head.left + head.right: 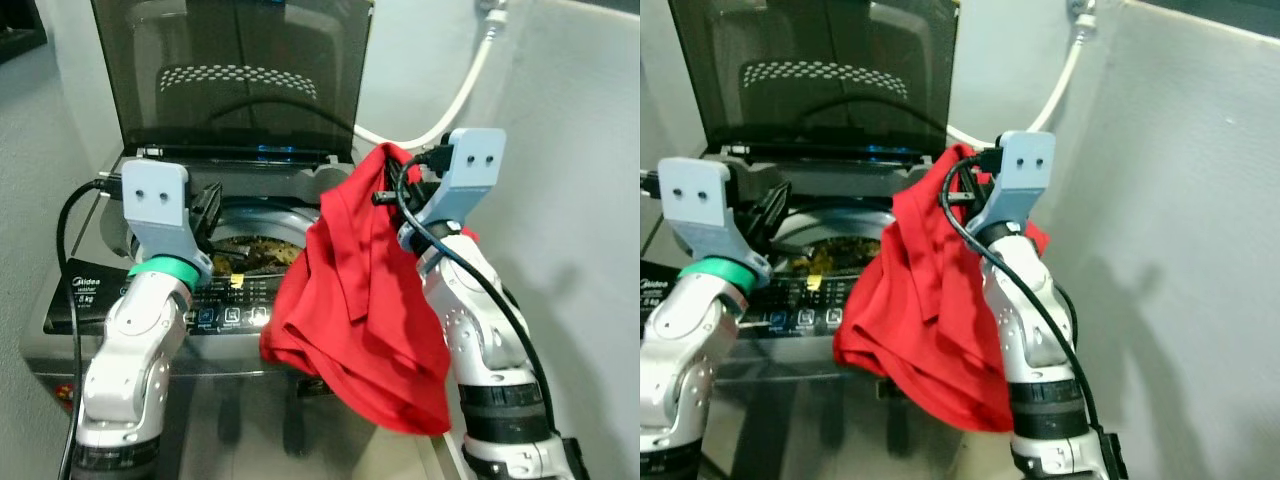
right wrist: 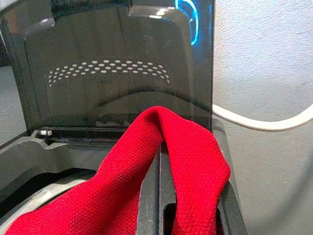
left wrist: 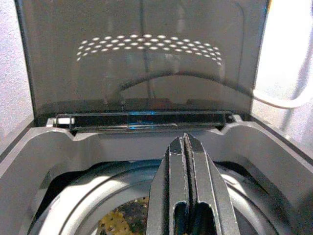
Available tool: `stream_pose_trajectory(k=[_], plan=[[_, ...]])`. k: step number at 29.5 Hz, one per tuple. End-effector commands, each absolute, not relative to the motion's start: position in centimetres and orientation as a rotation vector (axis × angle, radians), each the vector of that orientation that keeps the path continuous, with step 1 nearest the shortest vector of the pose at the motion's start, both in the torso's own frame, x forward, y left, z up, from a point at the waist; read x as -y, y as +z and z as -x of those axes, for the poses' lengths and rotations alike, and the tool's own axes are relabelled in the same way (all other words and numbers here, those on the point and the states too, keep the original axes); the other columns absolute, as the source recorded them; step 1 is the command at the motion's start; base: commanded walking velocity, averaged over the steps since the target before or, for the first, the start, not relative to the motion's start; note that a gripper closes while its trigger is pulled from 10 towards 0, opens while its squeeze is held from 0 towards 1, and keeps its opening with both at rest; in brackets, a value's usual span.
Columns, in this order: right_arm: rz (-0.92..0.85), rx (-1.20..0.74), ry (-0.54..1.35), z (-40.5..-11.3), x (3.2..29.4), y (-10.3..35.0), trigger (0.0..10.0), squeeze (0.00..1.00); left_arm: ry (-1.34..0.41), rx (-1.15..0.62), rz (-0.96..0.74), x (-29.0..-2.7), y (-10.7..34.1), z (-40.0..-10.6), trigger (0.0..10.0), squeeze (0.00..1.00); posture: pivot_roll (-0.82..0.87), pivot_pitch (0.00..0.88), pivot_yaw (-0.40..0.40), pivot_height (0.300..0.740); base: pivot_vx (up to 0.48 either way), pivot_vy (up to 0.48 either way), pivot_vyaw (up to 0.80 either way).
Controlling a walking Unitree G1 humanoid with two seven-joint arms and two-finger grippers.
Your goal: Clothes washing
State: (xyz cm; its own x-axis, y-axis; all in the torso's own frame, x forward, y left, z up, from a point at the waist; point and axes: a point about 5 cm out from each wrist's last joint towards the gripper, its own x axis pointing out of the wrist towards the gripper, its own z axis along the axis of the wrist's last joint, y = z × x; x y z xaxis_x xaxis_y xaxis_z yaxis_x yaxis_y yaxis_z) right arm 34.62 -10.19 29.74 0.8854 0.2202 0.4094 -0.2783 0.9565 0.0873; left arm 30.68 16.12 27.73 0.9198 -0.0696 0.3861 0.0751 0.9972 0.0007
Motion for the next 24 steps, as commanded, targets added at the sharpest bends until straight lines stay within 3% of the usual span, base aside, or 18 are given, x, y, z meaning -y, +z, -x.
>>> stream_pose_trajectory(k=[1,24], plan=[[-0.139,0.439,0.265,-34.56,10.04,30.52,10.0,0.00,-0.079,0.412,0.013,-16.12,27.90,-30.40,10.0,0.00,0.00,0.030,-0.018,0.740,0.330,0.000,0.00],[-0.134,0.434,0.262,-34.63,10.06,30.34,10.0,0.00,-0.085,0.402,0.015,-16.11,27.78,-30.41,10.0,0.00,0.00,0.034,-0.018,0.740,0.321,0.000,0.00]])
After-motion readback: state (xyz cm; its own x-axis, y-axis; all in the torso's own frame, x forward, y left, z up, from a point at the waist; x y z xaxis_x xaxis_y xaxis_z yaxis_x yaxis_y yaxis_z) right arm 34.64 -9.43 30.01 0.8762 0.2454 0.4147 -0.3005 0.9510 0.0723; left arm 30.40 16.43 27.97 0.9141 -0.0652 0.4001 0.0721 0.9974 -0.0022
